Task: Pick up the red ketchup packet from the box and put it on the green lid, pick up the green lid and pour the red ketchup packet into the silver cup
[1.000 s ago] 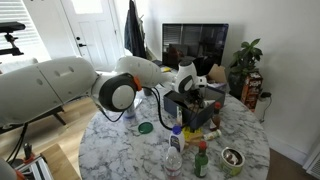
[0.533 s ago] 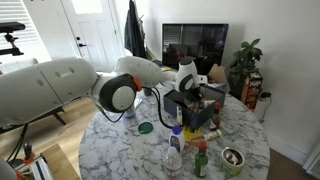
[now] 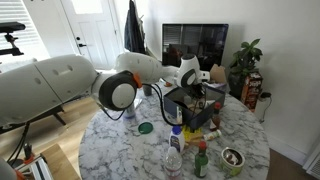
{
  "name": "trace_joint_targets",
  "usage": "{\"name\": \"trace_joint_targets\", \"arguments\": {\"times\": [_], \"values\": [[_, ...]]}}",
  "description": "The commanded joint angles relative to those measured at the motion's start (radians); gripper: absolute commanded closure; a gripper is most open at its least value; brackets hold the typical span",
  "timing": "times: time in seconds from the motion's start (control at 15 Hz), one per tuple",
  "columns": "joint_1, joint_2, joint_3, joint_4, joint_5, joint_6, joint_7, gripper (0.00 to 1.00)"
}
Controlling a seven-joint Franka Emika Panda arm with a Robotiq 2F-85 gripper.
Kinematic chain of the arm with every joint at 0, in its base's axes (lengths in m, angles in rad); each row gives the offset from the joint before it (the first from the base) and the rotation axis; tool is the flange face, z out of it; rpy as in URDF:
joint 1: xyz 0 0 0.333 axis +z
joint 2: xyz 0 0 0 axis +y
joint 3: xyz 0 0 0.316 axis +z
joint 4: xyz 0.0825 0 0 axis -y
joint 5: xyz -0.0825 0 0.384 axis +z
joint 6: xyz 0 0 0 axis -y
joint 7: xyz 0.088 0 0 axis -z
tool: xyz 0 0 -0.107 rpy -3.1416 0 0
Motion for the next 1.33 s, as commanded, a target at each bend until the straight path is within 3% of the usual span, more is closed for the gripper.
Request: {"name": "trace_joint_targets", "arguments": {"times": [0.0, 0.47, 0.87, 1.0, 1.07, 1.27], "values": [[-0.03, -0.09, 0.055, -0.038, 0.036, -0.141, -0.064, 0.99], [-0.081, -0.275, 0.125, -0.144, 0.086, -0.384, -0.197, 0.99], [-0.102, -0.43, 0.166, -0.372, 0.11, -0.515, -0.363, 0.99], [-0.101, -0.471, 0.167, -0.451, 0.116, -0.495, -0.388, 0.99], [-0.082, -0.377, 0.148, -0.291, 0.1, -0.508, -0.34, 0.99], [-0.081, -0.386, 0.148, -0.302, 0.1, -0.507, -0.343, 0.97]]}}
